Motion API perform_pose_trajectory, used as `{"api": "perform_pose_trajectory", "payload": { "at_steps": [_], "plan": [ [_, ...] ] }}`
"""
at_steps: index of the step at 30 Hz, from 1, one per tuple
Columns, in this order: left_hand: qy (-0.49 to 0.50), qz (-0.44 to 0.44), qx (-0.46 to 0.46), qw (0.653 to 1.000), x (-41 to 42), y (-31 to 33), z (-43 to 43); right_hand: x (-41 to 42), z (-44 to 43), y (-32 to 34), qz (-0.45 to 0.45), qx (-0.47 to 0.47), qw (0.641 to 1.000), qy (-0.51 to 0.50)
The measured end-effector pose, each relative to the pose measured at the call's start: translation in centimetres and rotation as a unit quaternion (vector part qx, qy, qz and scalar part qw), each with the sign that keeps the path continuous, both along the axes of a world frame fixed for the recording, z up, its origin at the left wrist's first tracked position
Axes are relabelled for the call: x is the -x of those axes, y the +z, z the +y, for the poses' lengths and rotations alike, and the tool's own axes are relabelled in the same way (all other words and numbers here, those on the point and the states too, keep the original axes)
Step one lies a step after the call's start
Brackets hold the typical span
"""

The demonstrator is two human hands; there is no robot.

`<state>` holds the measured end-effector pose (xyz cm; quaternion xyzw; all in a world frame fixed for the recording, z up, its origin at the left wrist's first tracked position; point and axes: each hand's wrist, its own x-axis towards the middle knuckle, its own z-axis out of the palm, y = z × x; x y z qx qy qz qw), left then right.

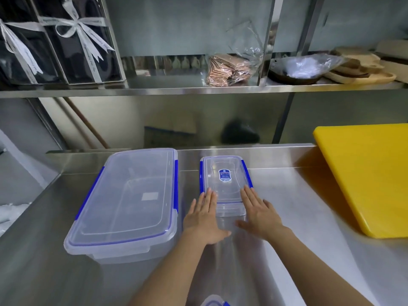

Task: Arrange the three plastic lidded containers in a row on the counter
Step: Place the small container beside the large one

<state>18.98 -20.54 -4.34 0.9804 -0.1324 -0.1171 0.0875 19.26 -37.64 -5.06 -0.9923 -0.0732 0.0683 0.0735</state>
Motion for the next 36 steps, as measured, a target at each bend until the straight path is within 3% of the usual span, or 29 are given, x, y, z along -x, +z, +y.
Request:
{"api": "perform_pose_trajectory", "payload": {
  "at_steps": [9, 11, 14, 16, 18, 21, 23, 26, 31, 36],
  "plan": [
    [-0.023, -0.037, 0.053, 0.998, 1.3, 0.3, 0.8, 1.2, 0.5, 1.0, -0.035, -0.011, 0.999, 0.000],
    [-0.011, -0.032, 0.095, 0.995, 2.8, 0.9, 1.2, 2.4, 0.6, 1.3, -0.073, -0.056, 0.996, -0.006],
    [-0.025, 0.022, 0.121, 0.992, 5.6, 1.7, 2.5, 5.0, 0.9, 1.9, -0.105, -0.197, 0.975, -0.012],
    [-0.037, 0.121, 0.138, 0.982, 7.6, 2.2, 3.9, 6.9, 1.1, 2.5, -0.051, -0.298, 0.953, -0.020],
    [-0.018, 0.223, 0.172, 0.959, 9.5, 2.5, 5.1, 8.9, 1.2, 3.0, 0.073, -0.363, 0.929, -0.023],
    [0.033, 0.304, 0.251, 0.918, 11.8, 2.6, 6.4, 11.7, 1.0, 3.5, 0.252, -0.332, 0.909, 0.016],
    [0.053, 0.337, 0.257, 0.904, 13.1, 2.6, 7.1, 13.3, 0.9, 3.8, 0.321, -0.308, 0.895, 0.028],
    [0.062, 0.397, 0.220, 0.889, 14.7, 2.9, 8.3, 14.9, 1.1, 4.2, 0.357, -0.298, 0.885, 0.033],
    [0.065, 0.470, 0.202, 0.857, 16.8, 2.6, 9.1, 16.7, 1.7, 3.8, 0.346, -0.300, 0.886, 0.074],
    [0.072, 0.424, 0.259, 0.865, 17.5, 2.7, 9.4, 17.5, 1.2, 3.1, 0.305, -0.344, 0.886, 0.054]
  ]
}}
